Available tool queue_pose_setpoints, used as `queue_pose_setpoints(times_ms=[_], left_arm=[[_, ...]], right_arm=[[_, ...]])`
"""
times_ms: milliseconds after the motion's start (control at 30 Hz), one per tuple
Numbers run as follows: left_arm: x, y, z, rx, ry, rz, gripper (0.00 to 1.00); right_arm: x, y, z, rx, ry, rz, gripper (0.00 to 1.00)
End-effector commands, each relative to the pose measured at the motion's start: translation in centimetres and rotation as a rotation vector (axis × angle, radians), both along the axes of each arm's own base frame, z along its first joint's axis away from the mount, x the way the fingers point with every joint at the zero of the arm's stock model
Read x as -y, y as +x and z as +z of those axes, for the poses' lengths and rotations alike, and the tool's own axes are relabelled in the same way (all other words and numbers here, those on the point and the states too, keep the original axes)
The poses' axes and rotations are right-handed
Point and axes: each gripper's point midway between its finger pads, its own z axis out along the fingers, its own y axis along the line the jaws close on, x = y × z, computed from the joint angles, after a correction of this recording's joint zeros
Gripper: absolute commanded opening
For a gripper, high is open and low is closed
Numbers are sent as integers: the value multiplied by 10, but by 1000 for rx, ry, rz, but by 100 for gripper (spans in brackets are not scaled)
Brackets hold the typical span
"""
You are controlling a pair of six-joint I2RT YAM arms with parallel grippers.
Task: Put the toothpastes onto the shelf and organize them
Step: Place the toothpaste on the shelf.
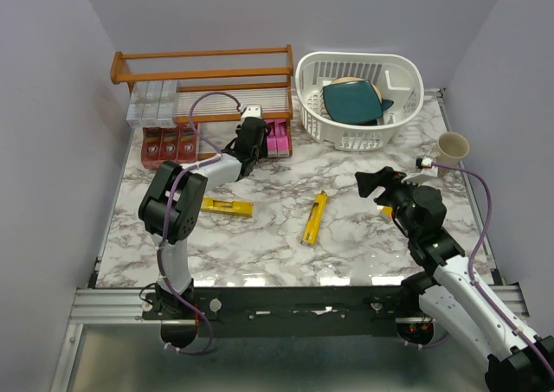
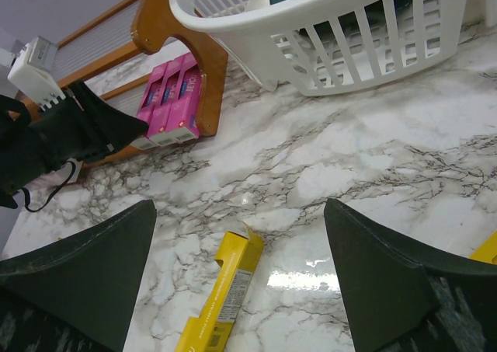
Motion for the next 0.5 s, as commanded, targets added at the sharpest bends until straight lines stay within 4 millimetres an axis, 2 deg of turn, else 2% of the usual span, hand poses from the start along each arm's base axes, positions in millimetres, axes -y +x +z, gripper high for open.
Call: queue_pose_setpoints(times_ms=[0,233,467], left_arm=[[10,10,11,36,-66,-18,46],[17,6,13,32,-104,-44,47],[17,2,19,41,-116,-53,55]], right_arm=[[0,-1,-4,8,-8,3,97],[0,-1,-3,9,-7,4,97],[0,-1,-3,9,-9,4,97]])
